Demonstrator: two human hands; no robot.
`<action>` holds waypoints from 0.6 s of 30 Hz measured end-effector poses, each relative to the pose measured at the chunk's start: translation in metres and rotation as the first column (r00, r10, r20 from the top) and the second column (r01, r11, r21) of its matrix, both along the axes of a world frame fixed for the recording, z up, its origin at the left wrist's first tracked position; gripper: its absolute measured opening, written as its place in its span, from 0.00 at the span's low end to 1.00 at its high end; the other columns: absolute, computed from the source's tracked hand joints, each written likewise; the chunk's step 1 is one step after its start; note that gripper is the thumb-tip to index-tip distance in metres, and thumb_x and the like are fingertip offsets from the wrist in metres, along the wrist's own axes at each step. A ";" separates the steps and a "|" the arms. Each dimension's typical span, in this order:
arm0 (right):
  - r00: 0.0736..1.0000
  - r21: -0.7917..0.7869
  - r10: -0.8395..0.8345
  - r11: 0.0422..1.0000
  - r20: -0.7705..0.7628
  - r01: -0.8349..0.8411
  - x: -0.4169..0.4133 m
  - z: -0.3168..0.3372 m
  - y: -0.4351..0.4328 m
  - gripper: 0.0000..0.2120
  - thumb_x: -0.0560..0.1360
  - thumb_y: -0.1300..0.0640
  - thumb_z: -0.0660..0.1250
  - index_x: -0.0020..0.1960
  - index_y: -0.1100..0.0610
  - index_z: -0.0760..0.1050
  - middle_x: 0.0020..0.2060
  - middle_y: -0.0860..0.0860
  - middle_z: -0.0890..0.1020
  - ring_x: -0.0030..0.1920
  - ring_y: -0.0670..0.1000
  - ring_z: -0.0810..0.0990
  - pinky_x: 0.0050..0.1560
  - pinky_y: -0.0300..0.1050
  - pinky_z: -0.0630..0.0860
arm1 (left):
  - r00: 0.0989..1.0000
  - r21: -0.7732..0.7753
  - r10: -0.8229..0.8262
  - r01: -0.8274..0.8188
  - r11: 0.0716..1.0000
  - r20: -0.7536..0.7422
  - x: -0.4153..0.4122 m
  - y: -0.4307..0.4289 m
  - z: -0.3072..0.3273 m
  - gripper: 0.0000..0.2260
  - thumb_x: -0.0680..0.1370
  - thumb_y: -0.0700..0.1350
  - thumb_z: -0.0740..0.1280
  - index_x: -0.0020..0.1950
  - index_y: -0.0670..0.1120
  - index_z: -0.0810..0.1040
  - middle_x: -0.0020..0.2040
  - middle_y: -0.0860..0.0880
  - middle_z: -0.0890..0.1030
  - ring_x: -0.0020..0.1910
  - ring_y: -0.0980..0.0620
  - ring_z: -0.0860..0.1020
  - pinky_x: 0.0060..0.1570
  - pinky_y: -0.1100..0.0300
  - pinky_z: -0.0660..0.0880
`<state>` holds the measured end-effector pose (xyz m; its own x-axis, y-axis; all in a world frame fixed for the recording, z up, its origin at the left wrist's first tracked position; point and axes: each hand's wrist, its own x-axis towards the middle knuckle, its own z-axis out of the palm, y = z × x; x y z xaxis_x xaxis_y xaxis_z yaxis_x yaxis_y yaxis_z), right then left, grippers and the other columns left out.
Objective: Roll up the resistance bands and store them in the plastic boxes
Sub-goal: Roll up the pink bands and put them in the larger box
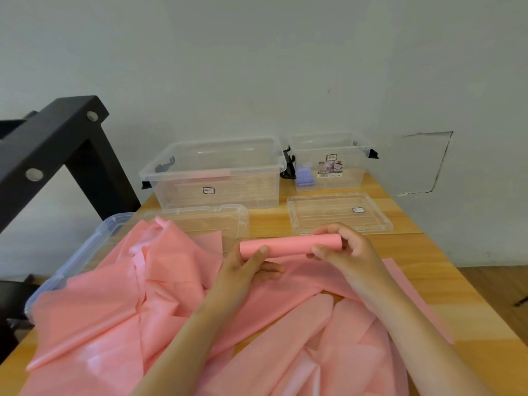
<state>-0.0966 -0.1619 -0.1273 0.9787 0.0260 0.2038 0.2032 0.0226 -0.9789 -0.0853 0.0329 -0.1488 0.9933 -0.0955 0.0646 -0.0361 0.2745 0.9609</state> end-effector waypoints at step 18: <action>0.998 0.366 -0.042 0.929 -0.051 0.057 -0.033 0.063 0.025 0.10 0.73 0.69 0.69 0.53 0.63 0.75 0.42 0.58 0.84 0.40 0.55 0.85 0.46 0.38 0.81 | 0.991 -0.043 0.081 -0.076 0.996 0.111 -0.041 0.027 0.082 0.06 0.79 0.38 0.64 0.54 0.36 0.74 0.40 0.40 0.82 0.37 0.52 0.83 0.39 0.65 0.80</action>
